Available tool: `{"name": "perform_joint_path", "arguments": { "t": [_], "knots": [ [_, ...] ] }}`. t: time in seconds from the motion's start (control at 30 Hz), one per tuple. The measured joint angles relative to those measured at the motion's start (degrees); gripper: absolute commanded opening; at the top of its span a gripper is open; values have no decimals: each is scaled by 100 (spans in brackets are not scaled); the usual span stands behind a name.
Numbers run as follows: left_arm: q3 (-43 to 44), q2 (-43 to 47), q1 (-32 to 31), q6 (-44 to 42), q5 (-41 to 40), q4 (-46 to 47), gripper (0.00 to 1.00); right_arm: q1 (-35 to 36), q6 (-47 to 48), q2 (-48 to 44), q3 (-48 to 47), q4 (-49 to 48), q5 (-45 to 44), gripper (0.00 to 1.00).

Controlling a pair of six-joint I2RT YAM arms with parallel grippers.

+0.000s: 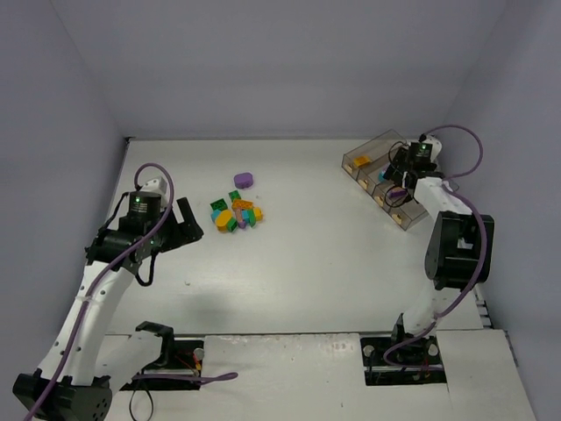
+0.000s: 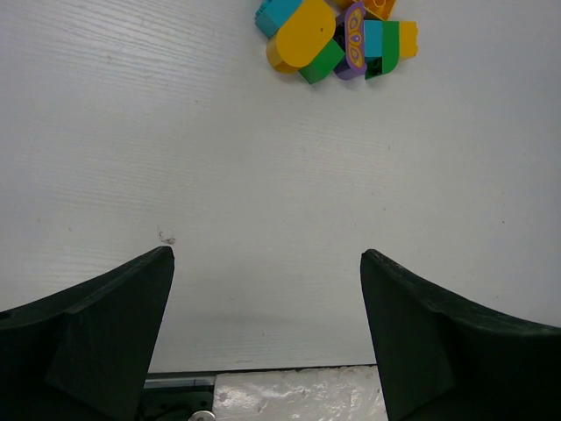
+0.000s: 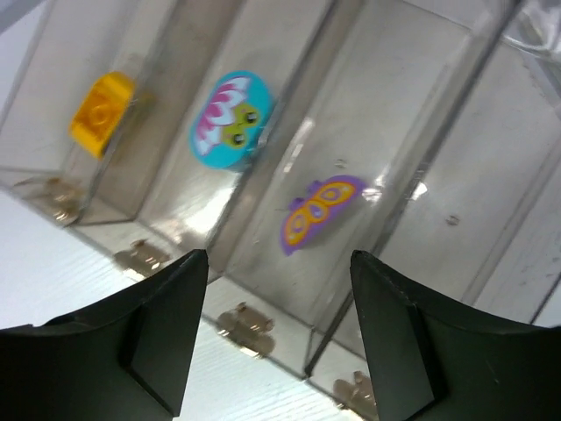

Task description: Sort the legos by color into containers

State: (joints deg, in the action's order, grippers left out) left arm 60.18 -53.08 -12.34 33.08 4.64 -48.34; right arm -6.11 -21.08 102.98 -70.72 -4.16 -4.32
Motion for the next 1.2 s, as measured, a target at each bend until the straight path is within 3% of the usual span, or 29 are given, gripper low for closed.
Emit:
{"name": "perform_joint_path", "arguments": {
  "t": [0.1,0.5,0.8,1.2],
  "knots": [
    [0,-48,0,0,-2,4,81,264,352,-192,0,-4,286,62],
    [2,-164,0,-109,-142,28,81,2531,1676,-219,-367,-260,2159,63],
    [229,-804,0,-111,-214,155,81,3423,1620,334,-487,-297,2210,58],
    [378,-1080,0,-109,-319,240,81,3932,1405,1032,-1231,-595,2087,66]
  ]
}}
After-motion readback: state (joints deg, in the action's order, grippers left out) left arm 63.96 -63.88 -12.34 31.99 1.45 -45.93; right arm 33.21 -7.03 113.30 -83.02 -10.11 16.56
